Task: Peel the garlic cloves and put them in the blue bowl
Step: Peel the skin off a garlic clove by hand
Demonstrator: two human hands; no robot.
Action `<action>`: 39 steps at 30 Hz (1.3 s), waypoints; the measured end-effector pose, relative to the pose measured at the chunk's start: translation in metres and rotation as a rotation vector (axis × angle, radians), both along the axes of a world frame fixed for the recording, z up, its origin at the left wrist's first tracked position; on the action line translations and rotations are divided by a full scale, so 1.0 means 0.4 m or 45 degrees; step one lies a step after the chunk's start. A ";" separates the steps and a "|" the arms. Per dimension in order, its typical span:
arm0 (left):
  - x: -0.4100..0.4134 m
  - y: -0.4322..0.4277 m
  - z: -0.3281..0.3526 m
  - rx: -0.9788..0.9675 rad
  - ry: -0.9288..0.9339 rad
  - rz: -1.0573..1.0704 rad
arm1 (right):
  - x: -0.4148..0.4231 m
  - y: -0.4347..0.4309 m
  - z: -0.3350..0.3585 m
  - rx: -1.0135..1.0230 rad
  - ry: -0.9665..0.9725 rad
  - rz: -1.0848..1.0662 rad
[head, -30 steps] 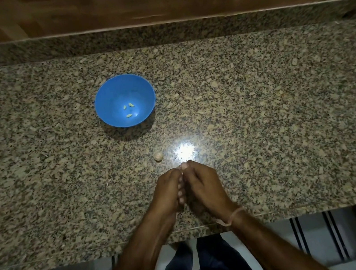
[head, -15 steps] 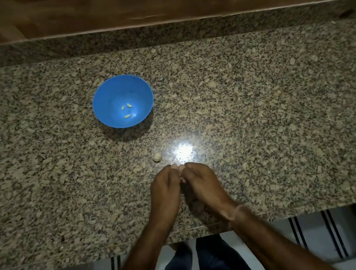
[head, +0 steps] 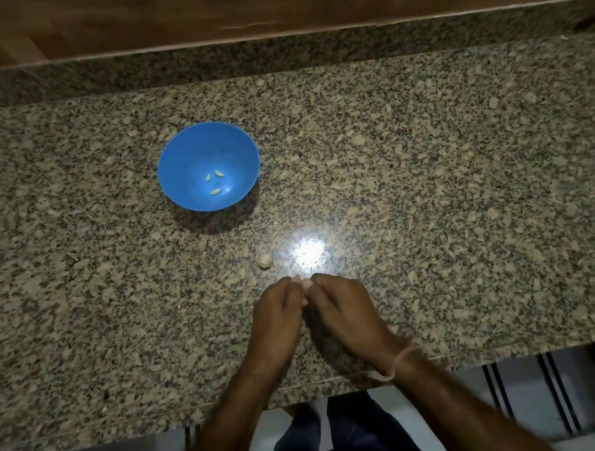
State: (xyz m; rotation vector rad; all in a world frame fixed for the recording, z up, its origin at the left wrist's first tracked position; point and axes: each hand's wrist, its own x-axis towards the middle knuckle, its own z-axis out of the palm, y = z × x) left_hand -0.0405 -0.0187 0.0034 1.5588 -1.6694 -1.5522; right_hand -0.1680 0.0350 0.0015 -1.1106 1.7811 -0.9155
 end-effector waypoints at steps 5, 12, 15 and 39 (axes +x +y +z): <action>-0.002 0.011 0.009 -0.316 -0.124 -0.106 | -0.011 -0.032 0.013 0.282 -0.716 -0.182; -0.019 -0.028 0.037 0.914 0.387 0.306 | -0.015 -0.016 -0.017 -0.148 0.170 0.117; -0.011 -0.036 0.035 1.211 0.501 0.411 | -0.016 -0.030 -0.022 -0.233 0.435 0.262; 0.009 -0.034 0.026 0.046 0.047 0.129 | -0.017 -0.015 -0.020 -0.153 -0.575 -0.193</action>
